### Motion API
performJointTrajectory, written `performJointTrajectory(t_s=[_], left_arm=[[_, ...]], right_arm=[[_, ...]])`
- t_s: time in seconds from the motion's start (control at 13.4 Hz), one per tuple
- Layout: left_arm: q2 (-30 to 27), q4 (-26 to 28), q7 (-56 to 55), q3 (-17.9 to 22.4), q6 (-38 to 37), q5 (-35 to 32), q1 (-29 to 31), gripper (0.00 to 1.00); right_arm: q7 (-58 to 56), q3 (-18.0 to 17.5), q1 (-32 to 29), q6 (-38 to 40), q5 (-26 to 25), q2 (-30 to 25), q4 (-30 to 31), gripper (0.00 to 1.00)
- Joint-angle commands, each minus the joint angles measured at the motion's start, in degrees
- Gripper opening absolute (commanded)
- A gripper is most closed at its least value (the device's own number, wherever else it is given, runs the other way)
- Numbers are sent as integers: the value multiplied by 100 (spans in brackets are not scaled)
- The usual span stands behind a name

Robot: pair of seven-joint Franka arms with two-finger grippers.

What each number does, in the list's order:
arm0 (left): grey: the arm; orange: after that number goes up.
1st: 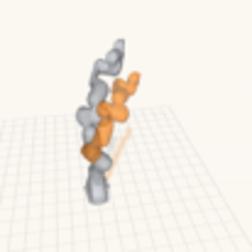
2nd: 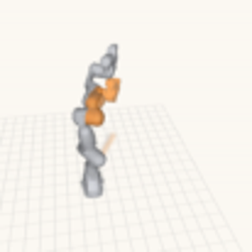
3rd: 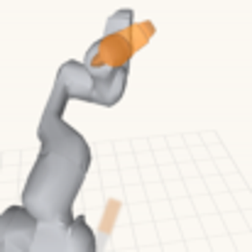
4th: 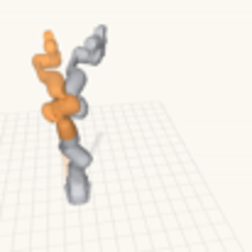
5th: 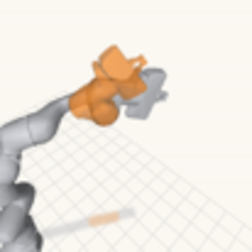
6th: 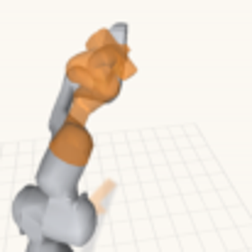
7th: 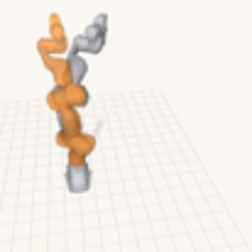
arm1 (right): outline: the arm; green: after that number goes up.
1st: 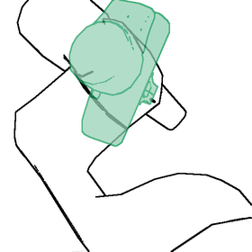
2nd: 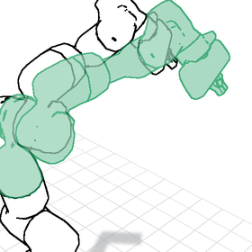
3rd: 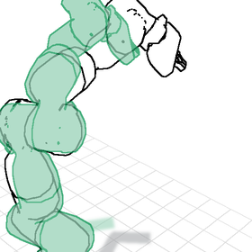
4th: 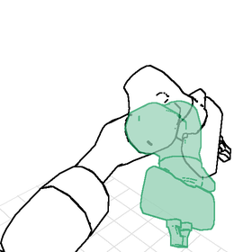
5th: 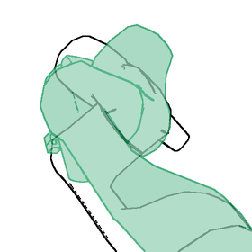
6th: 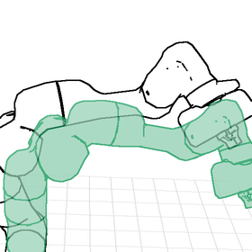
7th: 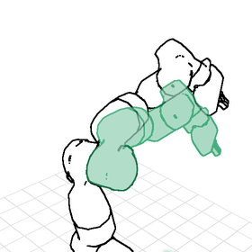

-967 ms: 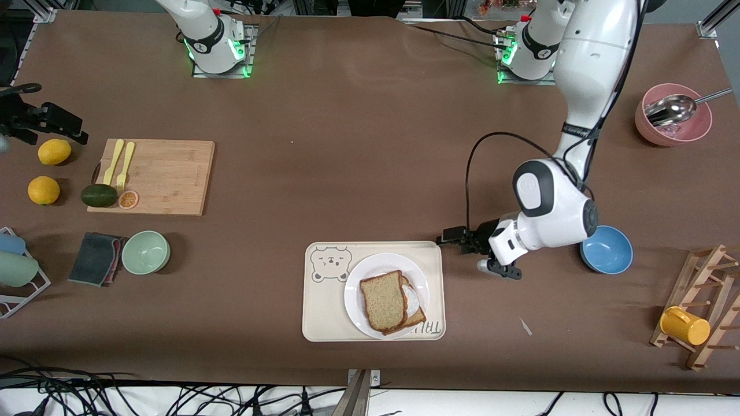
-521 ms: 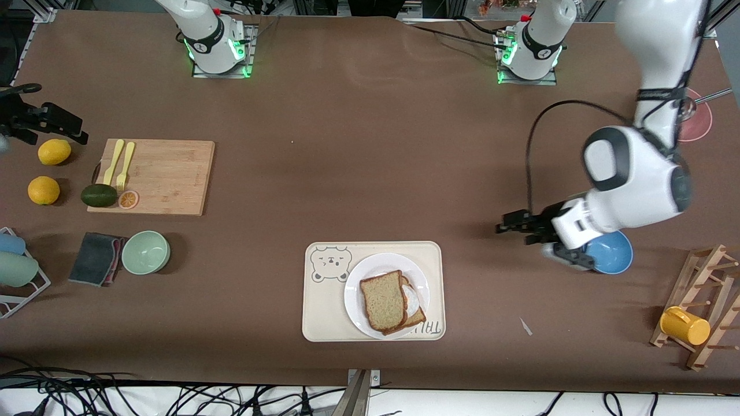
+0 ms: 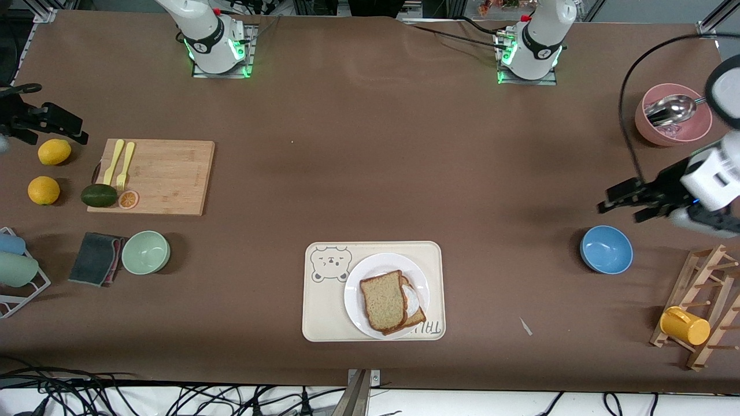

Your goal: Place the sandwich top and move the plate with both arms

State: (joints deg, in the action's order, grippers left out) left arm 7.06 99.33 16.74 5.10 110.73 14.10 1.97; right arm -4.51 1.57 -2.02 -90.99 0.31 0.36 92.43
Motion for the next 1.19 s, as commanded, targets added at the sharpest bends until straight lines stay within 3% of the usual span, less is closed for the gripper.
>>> performJointTrajectory(t_s=[0.0,0.15,0.45,0.6,1.12], left_arm=[[-547,114,-442,-332,-227,-915,197,100],[-767,104,-461,-806,-298,-1023,637,100],[-873,-553,-609,-809,-1323,-1023,638,100],[-864,-800,-1239,-808,-1729,-1023,638,100],[-821,-818,-1498,-729,-1757,-1023,691,100]], right_arm=[[21,-26,-36,38,110,-71,30,100],[38,-17,-36,38,110,-71,30,100],[38,1,-44,20,101,-71,30,100],[21,1,-44,-41,57,-45,4,100],[21,10,-44,-50,39,-53,3,100]])
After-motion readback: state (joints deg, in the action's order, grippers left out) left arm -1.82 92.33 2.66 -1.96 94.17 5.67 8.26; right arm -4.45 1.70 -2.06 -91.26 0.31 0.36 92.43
